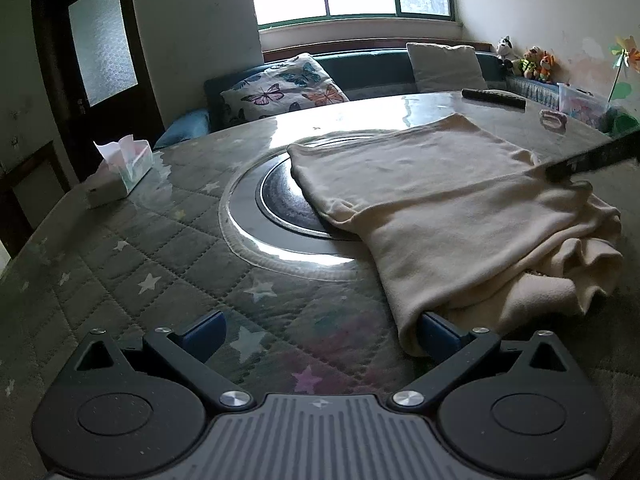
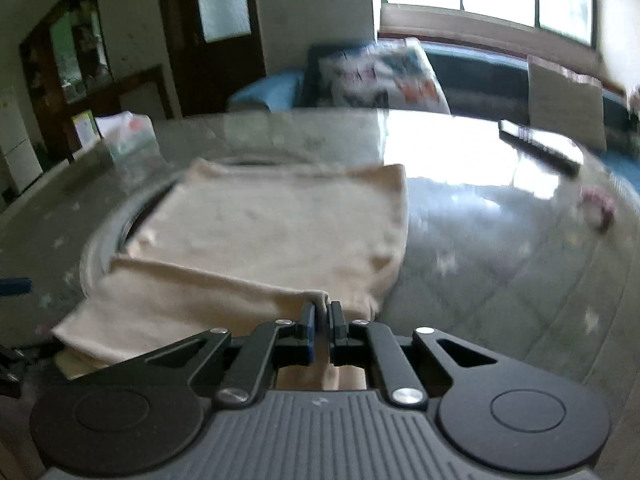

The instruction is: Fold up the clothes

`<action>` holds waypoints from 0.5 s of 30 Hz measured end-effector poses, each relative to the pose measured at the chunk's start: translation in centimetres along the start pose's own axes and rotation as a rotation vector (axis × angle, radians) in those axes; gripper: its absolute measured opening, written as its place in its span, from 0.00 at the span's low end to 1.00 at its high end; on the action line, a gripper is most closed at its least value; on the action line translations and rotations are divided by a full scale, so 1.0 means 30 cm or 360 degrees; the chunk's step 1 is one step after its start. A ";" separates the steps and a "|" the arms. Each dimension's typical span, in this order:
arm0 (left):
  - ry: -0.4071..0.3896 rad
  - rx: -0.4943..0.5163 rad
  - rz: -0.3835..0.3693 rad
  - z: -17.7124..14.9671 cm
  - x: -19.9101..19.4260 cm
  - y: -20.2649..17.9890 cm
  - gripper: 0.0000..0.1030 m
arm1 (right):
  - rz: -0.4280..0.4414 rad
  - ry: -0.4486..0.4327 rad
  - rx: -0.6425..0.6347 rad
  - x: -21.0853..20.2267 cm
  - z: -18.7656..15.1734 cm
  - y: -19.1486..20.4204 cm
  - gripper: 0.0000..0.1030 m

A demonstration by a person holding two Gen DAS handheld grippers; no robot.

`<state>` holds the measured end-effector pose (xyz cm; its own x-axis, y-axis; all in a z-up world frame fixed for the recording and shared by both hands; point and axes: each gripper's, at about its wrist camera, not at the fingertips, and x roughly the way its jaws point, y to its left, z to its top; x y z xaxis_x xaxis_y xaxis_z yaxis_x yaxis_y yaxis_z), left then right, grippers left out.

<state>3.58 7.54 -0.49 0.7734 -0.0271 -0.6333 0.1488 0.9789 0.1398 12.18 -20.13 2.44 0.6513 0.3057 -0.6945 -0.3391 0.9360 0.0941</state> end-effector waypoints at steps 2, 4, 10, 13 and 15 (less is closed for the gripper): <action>0.0001 -0.0006 -0.0005 0.005 -0.006 0.006 1.00 | -0.0002 -0.0002 -0.0006 0.008 -0.008 -0.004 0.09; -0.0009 -0.0018 -0.0018 0.016 -0.012 0.009 1.00 | 0.0002 -0.0033 -0.0015 -0.011 0.001 -0.003 0.13; -0.0054 -0.0040 -0.0061 0.054 -0.029 0.012 1.00 | 0.0045 -0.0138 -0.0024 -0.055 0.027 -0.001 0.23; -0.0076 -0.0028 -0.0069 0.078 -0.031 0.006 1.00 | 0.0089 -0.0152 -0.0034 -0.051 0.027 0.006 0.23; -0.0091 -0.0013 -0.0068 0.095 -0.025 -0.002 1.00 | 0.0106 -0.0150 -0.0058 -0.040 0.023 0.014 0.23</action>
<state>4.76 6.92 2.15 0.8005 -0.0800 -0.5940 0.1773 0.9783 0.1072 11.73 -19.98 3.81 0.6871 0.3835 -0.6171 -0.4070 0.9067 0.1104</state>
